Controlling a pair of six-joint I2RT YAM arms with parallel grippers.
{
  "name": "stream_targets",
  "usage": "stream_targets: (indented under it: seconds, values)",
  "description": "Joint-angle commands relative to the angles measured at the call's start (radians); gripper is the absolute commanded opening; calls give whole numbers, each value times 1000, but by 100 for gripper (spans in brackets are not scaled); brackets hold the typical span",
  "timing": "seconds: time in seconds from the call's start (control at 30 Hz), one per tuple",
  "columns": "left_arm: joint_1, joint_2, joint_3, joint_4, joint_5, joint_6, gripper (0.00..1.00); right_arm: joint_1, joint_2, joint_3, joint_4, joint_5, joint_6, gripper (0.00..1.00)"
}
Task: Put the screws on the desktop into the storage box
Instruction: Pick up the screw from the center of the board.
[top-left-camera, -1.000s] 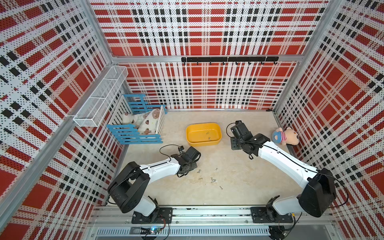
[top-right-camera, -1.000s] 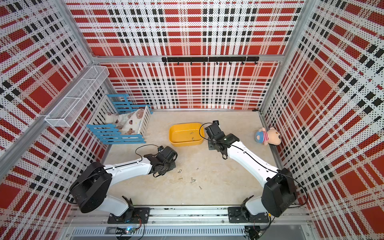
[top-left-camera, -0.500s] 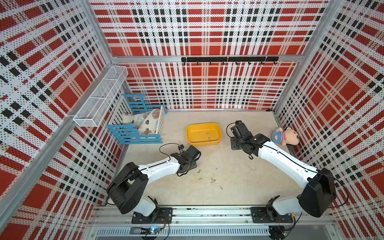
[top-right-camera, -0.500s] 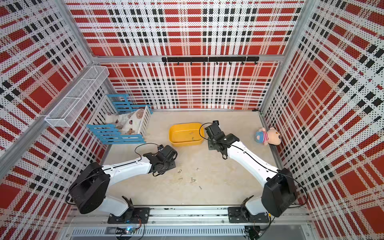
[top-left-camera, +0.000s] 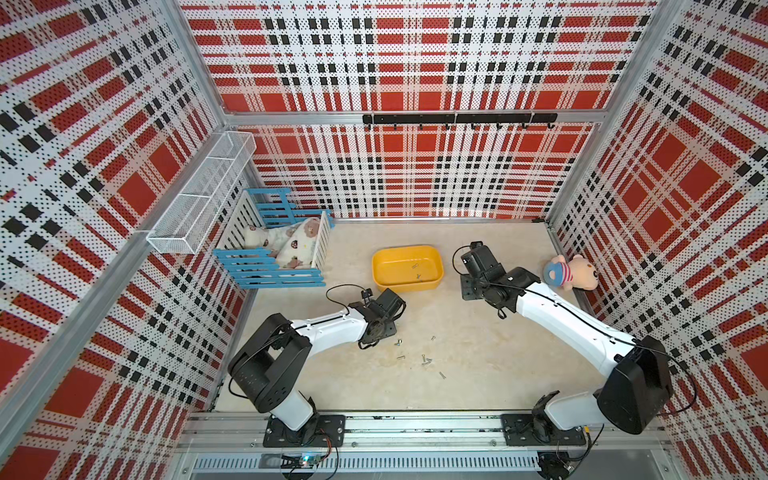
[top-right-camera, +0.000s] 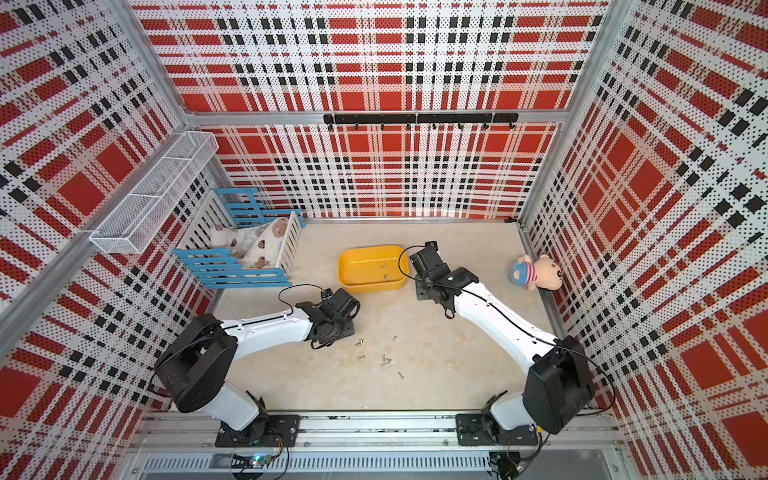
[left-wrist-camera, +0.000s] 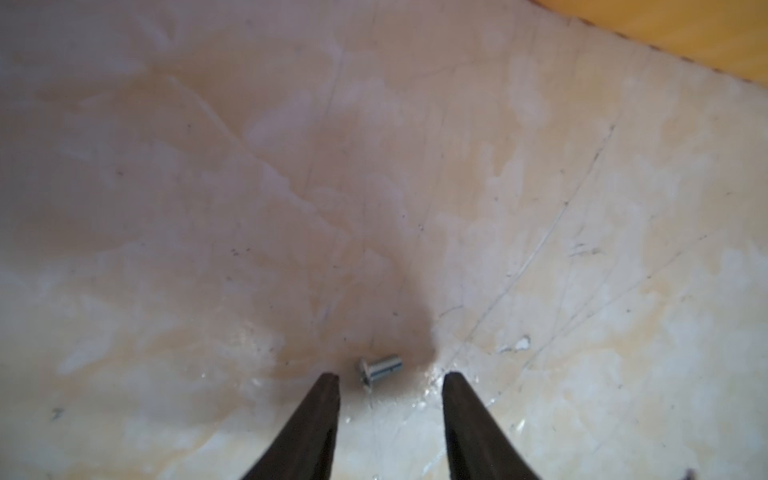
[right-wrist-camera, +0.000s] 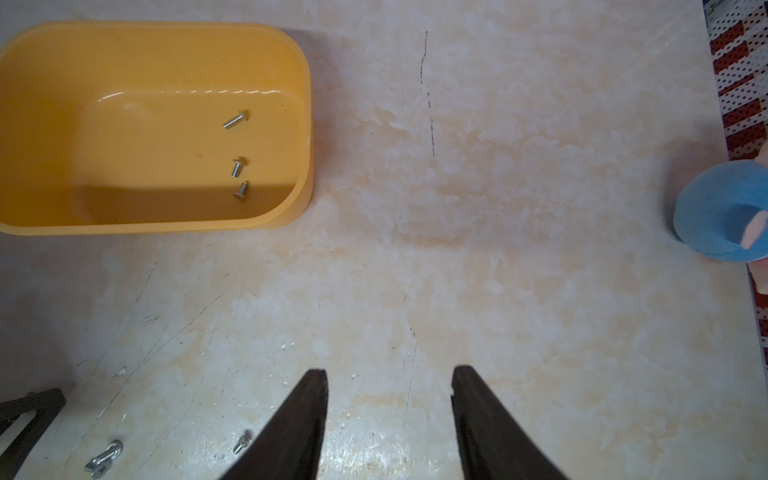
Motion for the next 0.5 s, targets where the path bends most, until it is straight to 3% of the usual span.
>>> stream_targets:
  seconds: [0.0, 0.47]
  values:
    - [-6, 14, 13, 9, 4, 8, 45, -5, 7, -10, 18, -3, 8, 54]
    - [8, 40, 8, 18, 17, 22, 36, -6, 16, -20, 26, -10, 6, 54]
